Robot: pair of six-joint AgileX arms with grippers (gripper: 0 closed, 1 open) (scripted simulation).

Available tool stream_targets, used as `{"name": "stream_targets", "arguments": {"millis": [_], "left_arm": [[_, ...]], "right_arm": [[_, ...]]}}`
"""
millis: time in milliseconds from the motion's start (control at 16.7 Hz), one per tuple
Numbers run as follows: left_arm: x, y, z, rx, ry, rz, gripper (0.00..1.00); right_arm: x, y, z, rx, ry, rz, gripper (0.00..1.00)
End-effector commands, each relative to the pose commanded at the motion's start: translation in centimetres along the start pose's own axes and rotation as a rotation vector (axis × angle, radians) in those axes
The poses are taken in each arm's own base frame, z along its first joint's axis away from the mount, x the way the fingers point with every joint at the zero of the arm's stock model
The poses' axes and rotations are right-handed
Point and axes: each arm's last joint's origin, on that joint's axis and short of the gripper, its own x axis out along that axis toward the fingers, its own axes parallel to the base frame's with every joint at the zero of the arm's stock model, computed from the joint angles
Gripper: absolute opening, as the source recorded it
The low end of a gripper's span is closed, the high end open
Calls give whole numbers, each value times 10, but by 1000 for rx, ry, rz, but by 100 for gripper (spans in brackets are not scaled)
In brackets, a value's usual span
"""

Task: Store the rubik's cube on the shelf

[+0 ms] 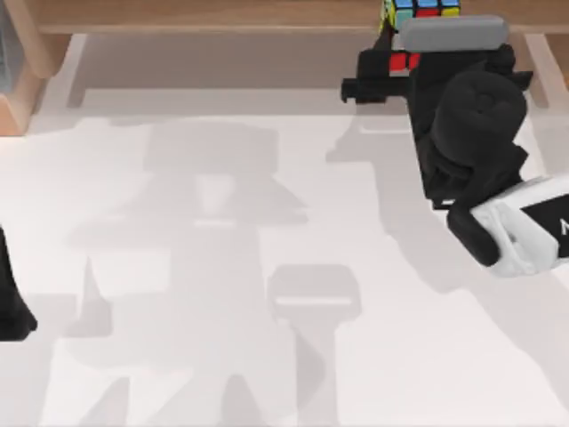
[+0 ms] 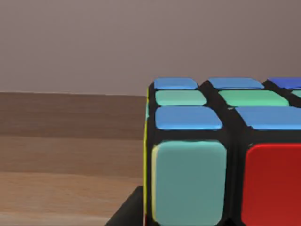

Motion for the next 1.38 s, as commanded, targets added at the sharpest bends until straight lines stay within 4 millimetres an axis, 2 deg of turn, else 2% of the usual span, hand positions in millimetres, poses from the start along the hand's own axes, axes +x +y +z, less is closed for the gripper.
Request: {"name": "stream_targets", "arguments": {"millis": [600, 780, 900, 1020, 1200, 1380], "left_arm": [[0, 0, 0, 0, 0, 0, 100], [0, 0, 0, 0, 0, 0, 100], [0, 0, 0, 0, 0, 0, 100], [0, 0, 0, 0, 0, 0, 100], [0, 0, 0, 0, 0, 0, 100], [0, 0, 0, 0, 0, 0, 100]], "right_arm": [[3, -1, -2, 19, -46, -38, 0], [10, 6, 15, 54, -107, -7, 0], [18, 13, 27, 77, -141, 23, 0], [28, 19, 28, 81, -136, 48, 0], [53, 20, 16, 64, -99, 45, 0], [82, 9, 4, 40, -67, 1, 0]]}}
